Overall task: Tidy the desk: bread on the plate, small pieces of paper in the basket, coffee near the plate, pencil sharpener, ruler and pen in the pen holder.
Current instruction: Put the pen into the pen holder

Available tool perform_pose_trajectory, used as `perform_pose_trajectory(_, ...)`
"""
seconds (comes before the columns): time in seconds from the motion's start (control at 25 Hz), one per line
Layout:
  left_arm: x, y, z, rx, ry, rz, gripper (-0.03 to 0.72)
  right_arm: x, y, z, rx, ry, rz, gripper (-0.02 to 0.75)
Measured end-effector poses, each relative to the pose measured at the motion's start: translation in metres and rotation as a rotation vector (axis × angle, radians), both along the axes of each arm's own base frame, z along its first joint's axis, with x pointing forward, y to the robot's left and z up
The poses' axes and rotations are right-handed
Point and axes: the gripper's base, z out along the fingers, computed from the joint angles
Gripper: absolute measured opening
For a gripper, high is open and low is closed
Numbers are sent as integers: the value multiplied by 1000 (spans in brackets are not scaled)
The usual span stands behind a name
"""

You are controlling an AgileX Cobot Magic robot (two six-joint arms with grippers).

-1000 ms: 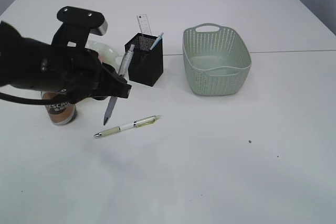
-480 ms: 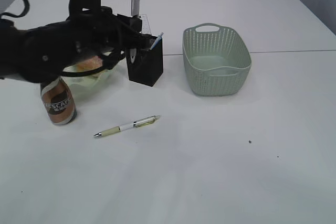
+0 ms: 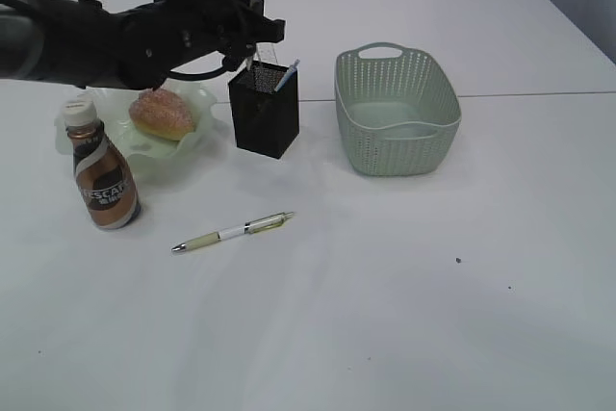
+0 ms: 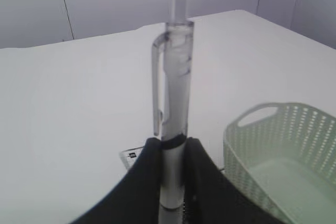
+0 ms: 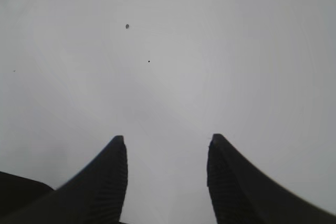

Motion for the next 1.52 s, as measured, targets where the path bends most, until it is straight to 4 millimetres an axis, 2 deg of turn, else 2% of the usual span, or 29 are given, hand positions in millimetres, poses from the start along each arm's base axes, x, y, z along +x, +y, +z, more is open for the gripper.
perform_pose_trajectory(0.2,19,-1,-15,13,37,11,65,0,0,0,-4,-2,0,365)
perform_pose_trajectory(0.4,29,-5,-36,24,59,10,65,0,-1,0,-10,-5,-1,365)
perform_pose_trajectory(0.6,34,-8,-48,35,88,7,65,0,-1,0,-13,-6,-1,365)
perform_pose_trajectory(0.76,35,-8,-48,36,90,6,71,1,-2,0,-20,-9,-2,365)
perform_pose_trajectory(0.88,35,-8,-48,36,90,6,106,1,-2,1,-27,-12,-2,365)
perform_pose_trajectory(1.08,35,-8,-48,28,94,12,261,1,-3,1,-40,-18,-4,365)
perform_pose_trajectory(1.16,35,-8,-48,23,96,15,295,2,-4,1,-46,-21,-4,365)
perform_pose_trajectory(1.4,33,-8,-47,35,134,7,316,2,-4,1,-52,-23,-5,365)
perform_pose_trajectory(1.52,27,-7,-34,62,190,-14,316,2,-4,1,-52,-23,-5,365)
